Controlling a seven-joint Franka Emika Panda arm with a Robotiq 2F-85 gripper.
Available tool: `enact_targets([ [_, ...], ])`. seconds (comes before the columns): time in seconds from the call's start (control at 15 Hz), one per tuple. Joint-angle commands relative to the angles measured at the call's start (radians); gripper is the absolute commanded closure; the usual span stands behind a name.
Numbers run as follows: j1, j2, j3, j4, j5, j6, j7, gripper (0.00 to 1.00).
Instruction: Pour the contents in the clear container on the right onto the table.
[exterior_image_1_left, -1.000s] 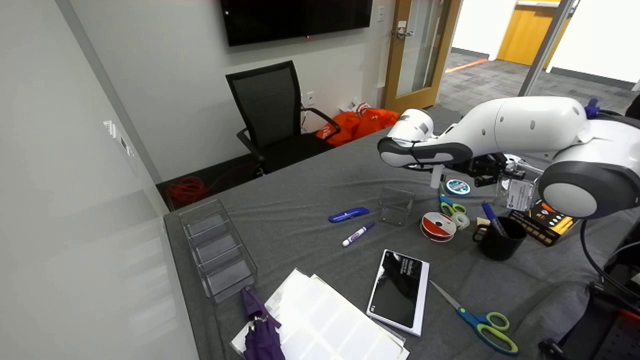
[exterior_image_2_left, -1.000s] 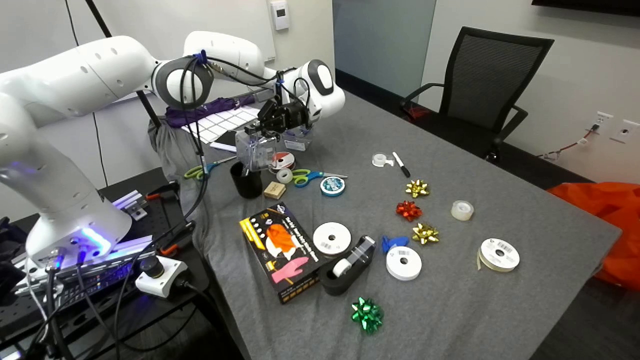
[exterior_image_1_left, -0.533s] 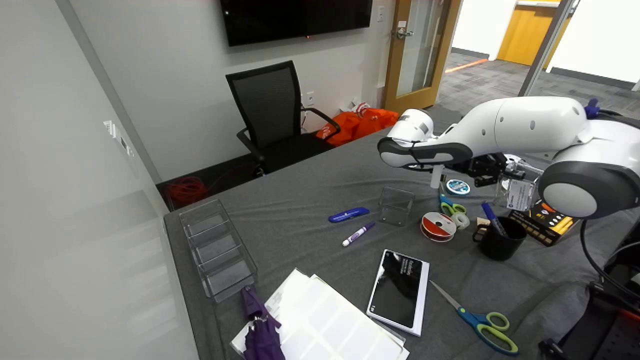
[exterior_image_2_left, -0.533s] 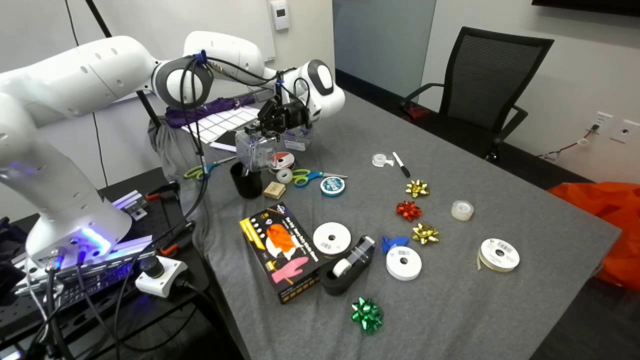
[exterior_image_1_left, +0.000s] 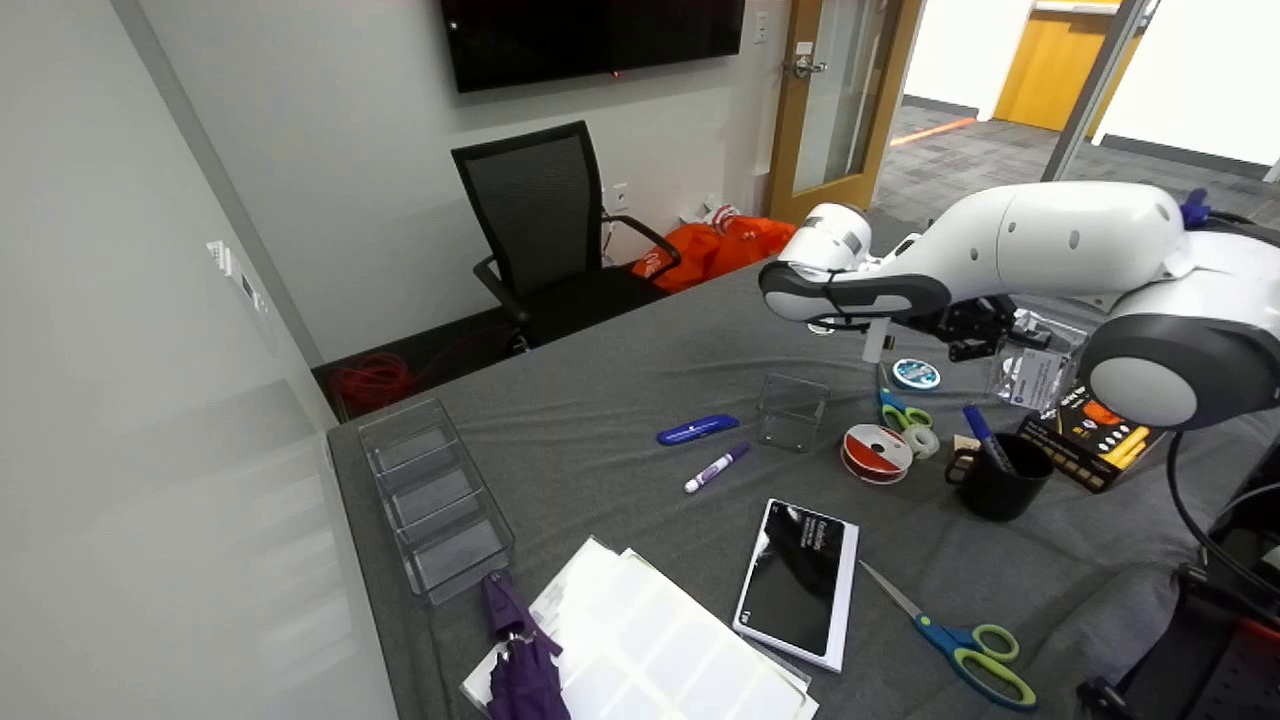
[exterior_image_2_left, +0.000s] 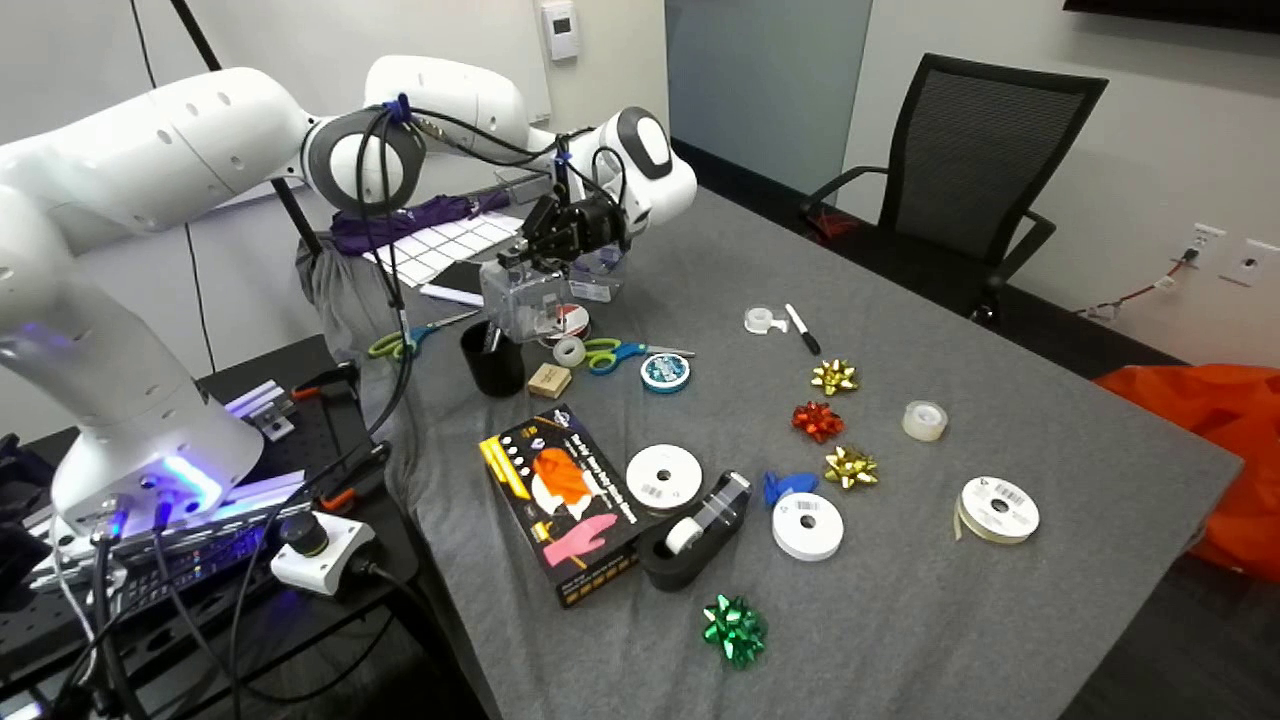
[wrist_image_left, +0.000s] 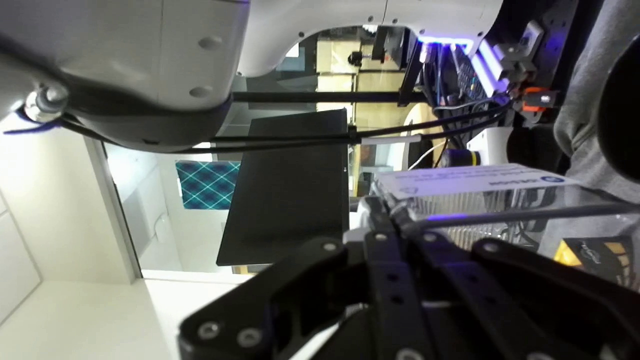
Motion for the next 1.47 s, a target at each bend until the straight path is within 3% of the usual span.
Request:
enact_targets([
  [0.0, -0.035, -0.037, 0.020, 0.068, 0.086, 0.050, 0.016, 0.99],
  [0.33, -0.059, -0.103, 0.017, 0.140, 0.105, 0.142, -0.019, 0.99],
  [0.4, -0.074, -0.044, 0.009, 0.278, 0.100, 0.118, -0.044, 0.99],
  [0.47, -0.079, -0.049, 0.010, 0.298, 0.107, 0.143, -0.041, 0.99],
  [0.53, -0.080, -0.095, 0.026, 0.236, 0.128, 0.204, -0.007, 0.99],
  [0.6, -0.088, -0.082, 0.031, 0.271, 0.141, 0.234, 0.000, 0.99],
  [0.67, -0.089, -0.104, 0.037, 0.226, 0.168, 0.311, 0.024, 0.99],
  [0.93, -0.107, -0.065, 0.070, 0.229, 0.225, 0.572, 0.060, 0.99],
  [1.4, -0.157, -0.016, 0.132, 0.224, 0.287, 0.985, -0.002, 0.99],
])
